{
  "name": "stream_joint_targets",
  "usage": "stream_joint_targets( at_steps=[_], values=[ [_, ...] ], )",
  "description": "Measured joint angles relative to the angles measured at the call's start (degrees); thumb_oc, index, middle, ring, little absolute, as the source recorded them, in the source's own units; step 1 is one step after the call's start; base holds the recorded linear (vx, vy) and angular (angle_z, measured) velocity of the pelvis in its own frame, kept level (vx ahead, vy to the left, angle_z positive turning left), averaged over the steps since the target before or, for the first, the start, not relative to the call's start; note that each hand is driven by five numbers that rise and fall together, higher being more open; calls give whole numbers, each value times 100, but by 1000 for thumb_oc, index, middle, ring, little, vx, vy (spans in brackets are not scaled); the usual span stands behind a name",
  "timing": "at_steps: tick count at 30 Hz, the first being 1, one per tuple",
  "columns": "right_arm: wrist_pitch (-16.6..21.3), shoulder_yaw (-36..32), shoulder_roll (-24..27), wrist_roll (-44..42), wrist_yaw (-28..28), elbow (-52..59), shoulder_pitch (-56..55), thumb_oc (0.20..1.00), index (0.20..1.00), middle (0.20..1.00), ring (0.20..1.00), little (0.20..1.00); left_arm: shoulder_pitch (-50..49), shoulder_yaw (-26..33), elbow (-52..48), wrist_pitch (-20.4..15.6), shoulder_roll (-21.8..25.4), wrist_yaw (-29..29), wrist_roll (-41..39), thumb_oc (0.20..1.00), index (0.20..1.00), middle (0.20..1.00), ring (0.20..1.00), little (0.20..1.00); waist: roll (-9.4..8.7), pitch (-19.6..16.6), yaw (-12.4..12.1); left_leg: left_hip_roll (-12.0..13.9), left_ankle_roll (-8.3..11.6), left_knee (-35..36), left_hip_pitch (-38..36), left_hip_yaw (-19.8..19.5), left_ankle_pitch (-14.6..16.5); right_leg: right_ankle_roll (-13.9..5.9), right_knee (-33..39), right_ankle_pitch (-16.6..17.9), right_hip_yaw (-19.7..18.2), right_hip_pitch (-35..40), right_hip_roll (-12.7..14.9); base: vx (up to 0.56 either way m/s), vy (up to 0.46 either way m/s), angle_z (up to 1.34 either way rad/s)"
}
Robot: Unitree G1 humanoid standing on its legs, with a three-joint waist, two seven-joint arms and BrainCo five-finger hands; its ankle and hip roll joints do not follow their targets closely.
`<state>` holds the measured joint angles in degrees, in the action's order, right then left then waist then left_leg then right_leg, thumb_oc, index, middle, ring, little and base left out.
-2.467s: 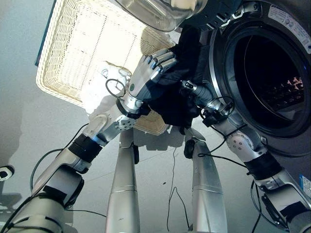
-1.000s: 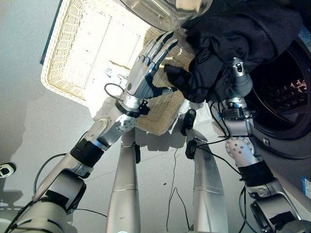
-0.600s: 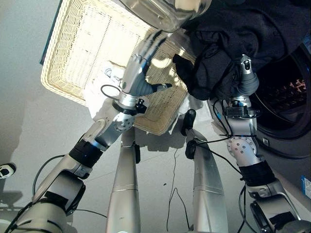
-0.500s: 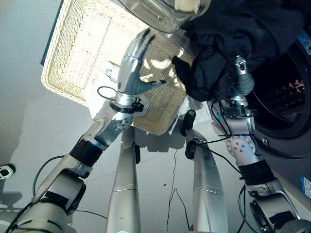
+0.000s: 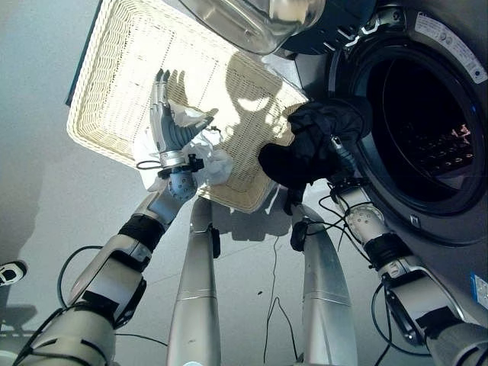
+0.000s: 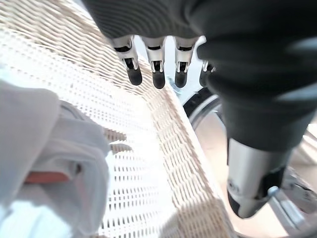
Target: Put the clothes into the washing machine.
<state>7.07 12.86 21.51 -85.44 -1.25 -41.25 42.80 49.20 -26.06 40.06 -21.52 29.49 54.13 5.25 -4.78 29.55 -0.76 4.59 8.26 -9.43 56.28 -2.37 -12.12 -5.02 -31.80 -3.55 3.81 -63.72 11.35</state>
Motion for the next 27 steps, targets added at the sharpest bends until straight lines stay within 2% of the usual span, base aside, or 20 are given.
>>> stream_joint_targets(
  at_steps=[5,8,9,10,11,12,13,14,15,16,17,18,20,23,25,27],
  values=[
    [52,-136,167,-309,143,-850,558,200,200,200,200,200,262,-45,391,-13,43,-92,-227,1000,1000,1000,1000,1000,9,5,-10,32,3,6,0,21,1,12,8,13,-8,-14,-33,8,-15,-2],
    [267,-404,649,-742,535,-1302,1061,200,200,200,200,200,357,-239,597,-44,164,-230,-316,1000,1000,1000,1000,1000,97,56,-52,31,4,-9,3,10,-1,1,1,28,-7,7,-36,20,-80,0],
    [450,-465,774,-848,619,-1432,1205,200,200,200,200,200,353,-239,637,-62,177,-247,-339,1000,1000,1000,1000,1000,117,67,-61,31,4,-17,4,10,-1,6,3,35,-7,10,-36,24,-72,-2],
    [866,-658,1017,-1104,792,-1488,1378,200,200,200,200,200,297,-238,647,-119,235,-251,-372,1000,1000,1000,1000,1000,145,83,-90,37,4,-19,15,7,-1,9,14,43,-7,6,-46,15,-38,-5],
    [1532,-840,1287,-1370,846,-1438,1484,200,200,200,200,200,196,-236,610,-190,316,-247,-361,1000,1000,1000,1000,1000,154,86,-146,65,5,-21,36,7,0,18,50,59,7,-1,-65,10,-22,-8],
    [2015,-975,1442,-1428,929,-1304,1490,200,200,200,200,200,164,-234,560,-206,372,-239,-352,1000,1000,1000,1000,1000,154,86,-147,91,9,-20,48,8,3,30,87,83,8,0,-98,3,14,-9],
    [2665,-1141,1666,-1428,1022,-1065,1484,300,300,300,300,300,41,-235,511,-210,466,-232,-352,1000,1000,1000,1000,1000,155,87,-162,117,13,-20,64,4,6,37,125,100,24,6,-123,0,21,-5],
    [3182,-1294,1887,-1247,1210,-817,1441,1000,1000,1000,1000,1000,-89,-240,505,-183,566,-231,-354,1000,1000,1000,1000,1000,155,87,-131,120,13,-18,65,-2,6,39,133,113,43,22,-122,-11,49,0],
    [3529,-1419,1987,-880,1334,-564,1402,1000,1000,1000,1000,1000,-133,-259,486,-139,618,-234,-360,1000,1000,1000,1000,1000,155,87,-99,119,13,-17,65,-5,6,37,154,116,55,36,-120,-17,60,1],
    [3554,-1436,1932,-388,1521,-355,1319,1000,1000,1000,1000,1000,-97,-297,435,-125,690,-267,-374,1000,1000,1000,1000,1000,156,88,-77,114,11,-2,79,-1,7,34,172,129,49,13,-117,-17,54,-1],
    [3222,-1351,1947,-35,1630,-236,1332,1000,1000,1000,1000,1000,-9,-394,418,-129,864,-353,-378,1000,1000,1000,1000,1000,155,88,-25,111,10,-5,122,0,6,27,188,150,46,-16,-116,0,0,0],
    [3097,-1288,1962,46,1614,-237,1346,1000,1000,1000,1000,1000,36,-428,422,-129,924,-403,-378,1000,1000,1000,1000,1000,155,88,-11,114,9,-7,136,-2,5,24,202,160,50,-19,-118,0,0,0],
    [2376,-1094,1995,151,1071,-793,1374,1000,1000,1000,1000,1000,324,-525,581,-171,963,-741,-367,1000,1000,1000,1000,1000,153,88,-24,112,6,-11,136,-20,3,21,222,169,66,4,-118,0,0,0],
    [1669,-726,2002,171,398,-1478,1555,1000,1000,1000,1000,1000,690,-999,787,-185,976,-1029,-68,1000,1000,1000,1000,1000,153,88,-28,103,4,-14,139,-92,0,20,256,168,140,63,-110,19,-13,6],
    [1396,-513,2000,541,237,-1689,1622,1000,1000,1000,1000,1000,839,-1402,890,-179,977,-1323,83,1000,1000,1000,1000,1000,153,88,-26,93,1,-11,142,-92,-2,16,258,167,144,63,-100,0,0,0],
    [1277,-357,1997,944,249,-1850,1704,1000,1000,1000,1000,1000,888,-1609,1003,-120,976,-1582,79,1000,1000,1000,1000,1000,153,88,-20,95,1,-11,142,-94,-3,16,252,166,149,62,-100,0,0,0]
  ],
)
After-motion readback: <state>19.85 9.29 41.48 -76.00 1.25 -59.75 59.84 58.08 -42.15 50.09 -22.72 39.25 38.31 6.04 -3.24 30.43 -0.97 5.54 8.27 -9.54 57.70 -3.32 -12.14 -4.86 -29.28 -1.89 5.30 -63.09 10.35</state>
